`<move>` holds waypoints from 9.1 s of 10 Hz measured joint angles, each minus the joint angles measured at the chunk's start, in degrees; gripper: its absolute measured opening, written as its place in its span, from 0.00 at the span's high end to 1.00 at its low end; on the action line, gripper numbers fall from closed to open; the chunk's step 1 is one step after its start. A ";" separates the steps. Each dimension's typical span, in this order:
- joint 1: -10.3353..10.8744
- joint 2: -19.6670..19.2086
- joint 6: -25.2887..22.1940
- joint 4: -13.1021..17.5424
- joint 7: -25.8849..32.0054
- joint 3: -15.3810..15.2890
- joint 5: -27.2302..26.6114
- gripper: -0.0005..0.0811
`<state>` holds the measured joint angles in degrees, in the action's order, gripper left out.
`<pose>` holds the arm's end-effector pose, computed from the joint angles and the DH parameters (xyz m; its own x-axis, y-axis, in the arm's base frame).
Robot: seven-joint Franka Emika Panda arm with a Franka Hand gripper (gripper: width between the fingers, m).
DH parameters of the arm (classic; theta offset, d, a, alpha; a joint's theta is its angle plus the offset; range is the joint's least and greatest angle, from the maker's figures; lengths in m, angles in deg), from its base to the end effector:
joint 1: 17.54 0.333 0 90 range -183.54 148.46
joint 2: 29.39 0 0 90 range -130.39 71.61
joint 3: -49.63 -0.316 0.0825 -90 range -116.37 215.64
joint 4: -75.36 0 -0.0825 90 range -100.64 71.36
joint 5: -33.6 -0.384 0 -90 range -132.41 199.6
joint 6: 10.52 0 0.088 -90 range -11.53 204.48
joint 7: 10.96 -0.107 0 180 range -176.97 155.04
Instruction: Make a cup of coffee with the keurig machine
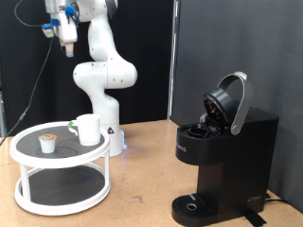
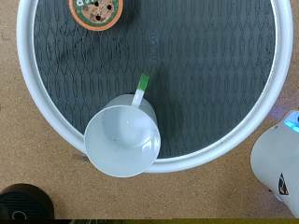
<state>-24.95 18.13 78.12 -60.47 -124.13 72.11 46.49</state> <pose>0.2417 -0.2055 0.5684 -0.7196 -0.6931 -0.0429 -0.6944 0.7175 0.0545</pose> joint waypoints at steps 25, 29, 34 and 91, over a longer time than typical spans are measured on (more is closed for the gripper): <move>-0.49 -16.06 20.93 -3.85 3.59 8.89 -0.69 0.00; -0.48 -20.65 27.23 -5.70 3.68 10.51 -0.70 0.00; -0.46 -24.47 34.60 -9.16 3.63 10.60 -0.71 0.00; 14.13 -25.15 29.47 0.91 4.53 3.11 -35.42 0.44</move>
<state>-10.83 -7.03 107.58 -59.56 -119.60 75.22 11.08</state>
